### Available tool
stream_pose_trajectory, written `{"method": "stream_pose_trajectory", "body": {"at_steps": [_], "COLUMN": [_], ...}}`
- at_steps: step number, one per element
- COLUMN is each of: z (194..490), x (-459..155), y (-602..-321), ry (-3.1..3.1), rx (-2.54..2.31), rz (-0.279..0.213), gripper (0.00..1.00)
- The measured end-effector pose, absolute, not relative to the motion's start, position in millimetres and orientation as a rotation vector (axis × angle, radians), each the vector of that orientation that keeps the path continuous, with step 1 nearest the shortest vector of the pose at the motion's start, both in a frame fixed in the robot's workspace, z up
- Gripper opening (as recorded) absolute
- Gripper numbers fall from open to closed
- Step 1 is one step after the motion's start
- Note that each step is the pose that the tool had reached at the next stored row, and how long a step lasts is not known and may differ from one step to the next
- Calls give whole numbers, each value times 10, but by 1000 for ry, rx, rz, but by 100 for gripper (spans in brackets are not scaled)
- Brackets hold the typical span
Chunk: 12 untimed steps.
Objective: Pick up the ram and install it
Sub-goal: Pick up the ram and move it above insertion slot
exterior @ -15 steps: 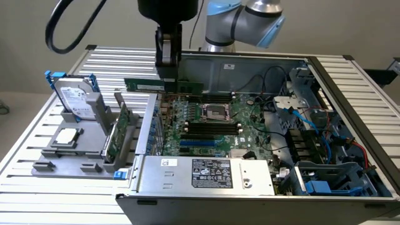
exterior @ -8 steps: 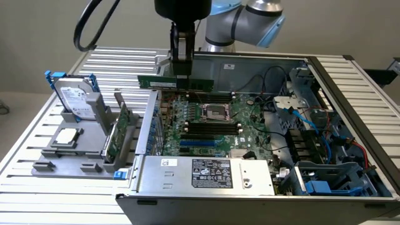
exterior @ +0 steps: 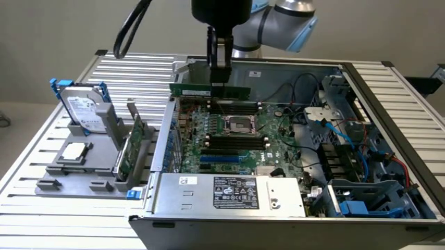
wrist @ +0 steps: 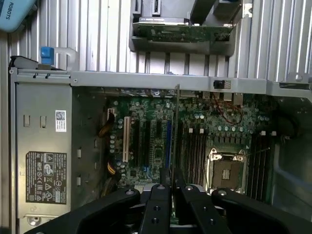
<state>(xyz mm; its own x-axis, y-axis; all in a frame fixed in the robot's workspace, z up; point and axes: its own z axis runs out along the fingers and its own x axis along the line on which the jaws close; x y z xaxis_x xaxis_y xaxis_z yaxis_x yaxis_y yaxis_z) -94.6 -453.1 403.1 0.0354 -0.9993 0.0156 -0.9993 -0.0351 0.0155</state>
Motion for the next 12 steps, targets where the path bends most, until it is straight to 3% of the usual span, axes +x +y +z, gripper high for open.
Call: {"method": "stream_pose_trajectory", "body": {"at_steps": [12], "z": [3829], "x": [-639], "y": [-4252], "ry": [-2168], "rx": [2246], "rz": [-2], "gripper": [14]}}
